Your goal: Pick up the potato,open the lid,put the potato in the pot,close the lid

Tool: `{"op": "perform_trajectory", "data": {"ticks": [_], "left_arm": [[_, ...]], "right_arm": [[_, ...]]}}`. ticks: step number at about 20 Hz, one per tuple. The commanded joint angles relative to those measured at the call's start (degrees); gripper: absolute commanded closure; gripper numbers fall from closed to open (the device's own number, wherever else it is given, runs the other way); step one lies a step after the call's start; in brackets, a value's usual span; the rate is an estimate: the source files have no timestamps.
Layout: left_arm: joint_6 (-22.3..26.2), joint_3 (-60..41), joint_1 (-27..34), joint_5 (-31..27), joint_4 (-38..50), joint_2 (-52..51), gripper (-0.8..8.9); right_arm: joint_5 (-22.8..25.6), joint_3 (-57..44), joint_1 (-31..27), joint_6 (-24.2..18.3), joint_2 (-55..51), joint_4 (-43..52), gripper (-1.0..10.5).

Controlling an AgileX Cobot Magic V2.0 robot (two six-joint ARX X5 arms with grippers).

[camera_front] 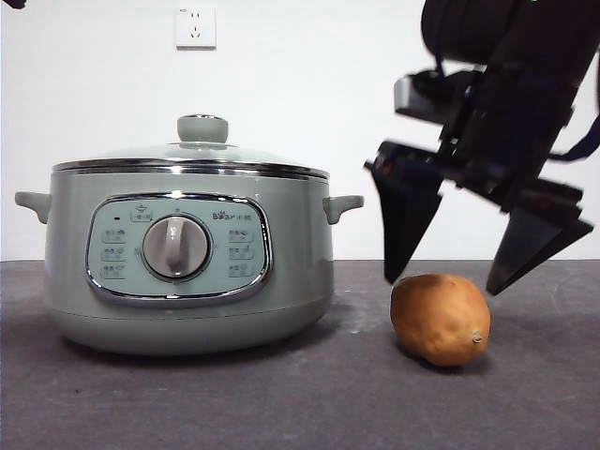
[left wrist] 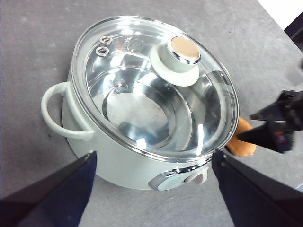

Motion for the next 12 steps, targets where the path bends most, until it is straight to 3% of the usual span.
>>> {"op": "perform_trajectory", "data": {"ticks": [1, 4, 7, 12], "left_arm": [[0.48, 0.37, 0.09, -0.11, 0.33, -0.11, 4.05], [0.48, 0.37, 0.09, -0.11, 0.28, -0.11, 4.05], [0.48, 0.37, 0.09, -0.09, 0.28, -0.11, 4.05], [0.48, 0.37, 0.09, 0.02, 0.5, -0.09, 4.05]], "right_arm": [[0.13, 0.17, 0.17, 0.94, 2.84, 2.14, 5.0], [0.17, 0.17, 0.17, 0.98, 4.74, 2.51, 6.4], [0.11, 0.17, 0.2, 1.01, 4.87, 2.51, 9.3], [-0.22, 0.17, 0.2, 1.42, 2.99, 0.57, 9.6]]}}
